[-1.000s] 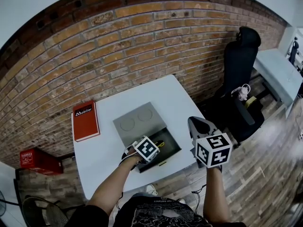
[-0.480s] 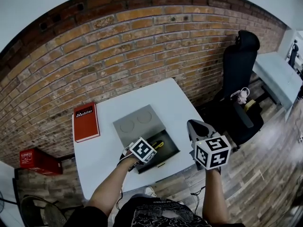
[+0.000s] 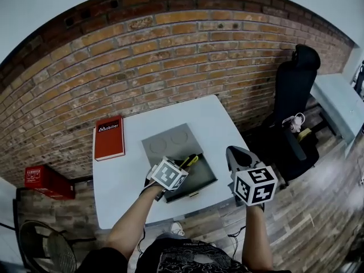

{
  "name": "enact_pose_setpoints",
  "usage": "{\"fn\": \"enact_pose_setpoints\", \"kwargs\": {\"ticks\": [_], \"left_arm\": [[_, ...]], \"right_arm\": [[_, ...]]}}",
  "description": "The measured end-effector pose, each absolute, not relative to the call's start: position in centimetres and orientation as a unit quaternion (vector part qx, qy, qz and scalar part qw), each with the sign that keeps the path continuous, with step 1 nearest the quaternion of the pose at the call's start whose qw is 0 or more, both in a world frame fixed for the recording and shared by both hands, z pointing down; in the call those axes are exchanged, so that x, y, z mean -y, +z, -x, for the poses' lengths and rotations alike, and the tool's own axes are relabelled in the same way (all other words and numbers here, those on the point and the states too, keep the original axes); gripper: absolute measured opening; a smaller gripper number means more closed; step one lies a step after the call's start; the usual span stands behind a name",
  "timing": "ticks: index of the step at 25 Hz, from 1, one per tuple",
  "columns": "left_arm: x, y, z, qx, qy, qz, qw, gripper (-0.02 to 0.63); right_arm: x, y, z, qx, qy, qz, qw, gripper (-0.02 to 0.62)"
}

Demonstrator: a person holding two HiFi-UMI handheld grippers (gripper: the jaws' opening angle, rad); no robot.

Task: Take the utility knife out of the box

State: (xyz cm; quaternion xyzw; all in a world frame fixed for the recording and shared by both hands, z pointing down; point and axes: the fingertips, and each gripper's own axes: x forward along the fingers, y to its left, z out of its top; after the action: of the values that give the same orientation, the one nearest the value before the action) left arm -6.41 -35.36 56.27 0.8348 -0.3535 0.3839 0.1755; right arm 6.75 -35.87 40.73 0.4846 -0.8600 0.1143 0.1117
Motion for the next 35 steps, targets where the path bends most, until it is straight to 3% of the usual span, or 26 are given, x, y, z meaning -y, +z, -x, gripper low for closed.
{"fn": "enact_pose_setpoints", "kwargs": {"ticks": [35], "left_arm": [[30.7, 41.1, 12.6, 0.597, 0.170, -0.779, 0.087, 0.129]], "right_arm": [[31.5, 37.0, -4.2, 0.915, 0.071, -0.384, 0.097, 0.020]]}}
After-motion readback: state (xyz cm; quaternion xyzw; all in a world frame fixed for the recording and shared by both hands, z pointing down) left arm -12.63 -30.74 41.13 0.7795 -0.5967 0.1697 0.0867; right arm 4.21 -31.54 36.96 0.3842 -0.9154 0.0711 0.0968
